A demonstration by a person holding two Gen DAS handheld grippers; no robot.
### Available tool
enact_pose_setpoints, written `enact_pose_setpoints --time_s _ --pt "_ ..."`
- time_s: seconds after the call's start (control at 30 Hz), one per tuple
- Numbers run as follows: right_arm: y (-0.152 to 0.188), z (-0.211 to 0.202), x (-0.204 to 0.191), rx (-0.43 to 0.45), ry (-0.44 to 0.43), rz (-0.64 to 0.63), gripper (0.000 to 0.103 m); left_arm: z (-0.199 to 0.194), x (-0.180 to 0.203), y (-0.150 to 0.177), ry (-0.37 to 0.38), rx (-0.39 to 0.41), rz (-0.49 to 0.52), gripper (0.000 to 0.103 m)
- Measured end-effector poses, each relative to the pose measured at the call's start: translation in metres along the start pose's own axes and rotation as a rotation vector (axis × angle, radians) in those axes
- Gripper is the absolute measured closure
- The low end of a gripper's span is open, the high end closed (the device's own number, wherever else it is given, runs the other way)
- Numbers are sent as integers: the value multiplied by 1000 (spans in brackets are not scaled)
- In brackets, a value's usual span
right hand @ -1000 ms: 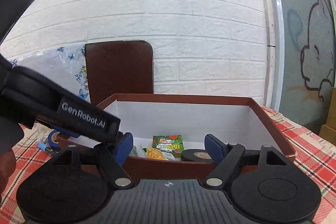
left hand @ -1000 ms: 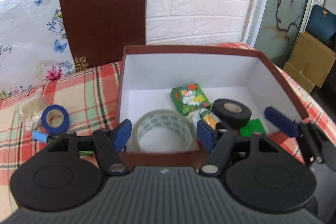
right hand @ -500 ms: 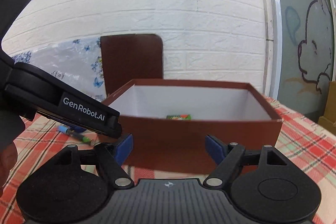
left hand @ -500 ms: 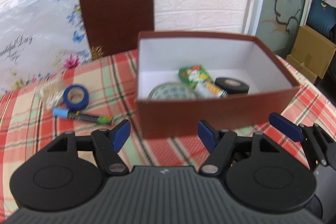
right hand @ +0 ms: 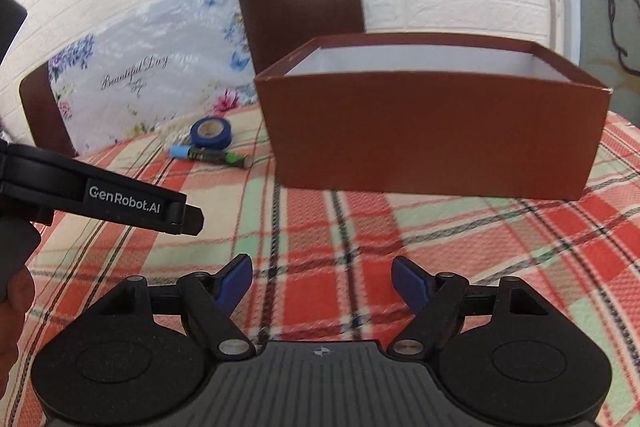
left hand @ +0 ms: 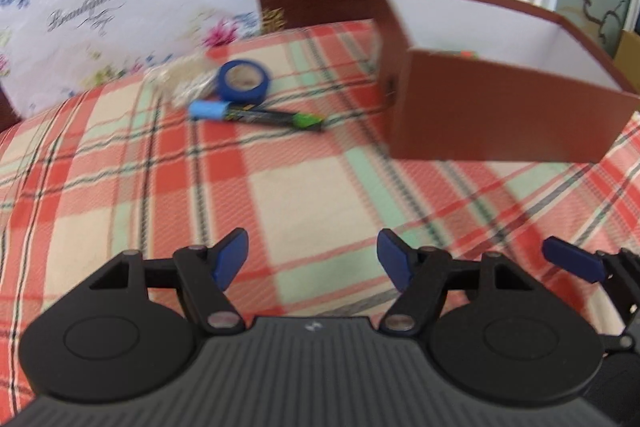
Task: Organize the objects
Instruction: 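Move the right gripper to the blue-capped marker and grasp it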
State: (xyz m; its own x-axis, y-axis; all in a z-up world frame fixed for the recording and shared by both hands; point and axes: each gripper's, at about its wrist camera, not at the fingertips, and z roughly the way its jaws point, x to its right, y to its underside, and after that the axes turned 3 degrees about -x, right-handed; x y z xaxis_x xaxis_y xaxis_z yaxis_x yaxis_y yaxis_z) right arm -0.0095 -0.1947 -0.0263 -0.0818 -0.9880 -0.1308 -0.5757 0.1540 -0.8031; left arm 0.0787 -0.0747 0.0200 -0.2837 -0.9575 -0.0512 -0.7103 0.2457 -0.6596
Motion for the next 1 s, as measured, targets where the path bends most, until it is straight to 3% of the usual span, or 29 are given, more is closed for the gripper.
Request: enact_pose_setpoints --time_s 0.37,0.73,1.0 --pt "2 18 -62 -53 -5 -163 24 18 -62 21 -56 -17 -89 30" --pt "-11 48 -115 -38 -51 -263 25 32 -116 26 -80 38 -127 12" --pt "-29 76 -128 -35 -50 -291 23 54 -153 15 -115 96 -97 0"
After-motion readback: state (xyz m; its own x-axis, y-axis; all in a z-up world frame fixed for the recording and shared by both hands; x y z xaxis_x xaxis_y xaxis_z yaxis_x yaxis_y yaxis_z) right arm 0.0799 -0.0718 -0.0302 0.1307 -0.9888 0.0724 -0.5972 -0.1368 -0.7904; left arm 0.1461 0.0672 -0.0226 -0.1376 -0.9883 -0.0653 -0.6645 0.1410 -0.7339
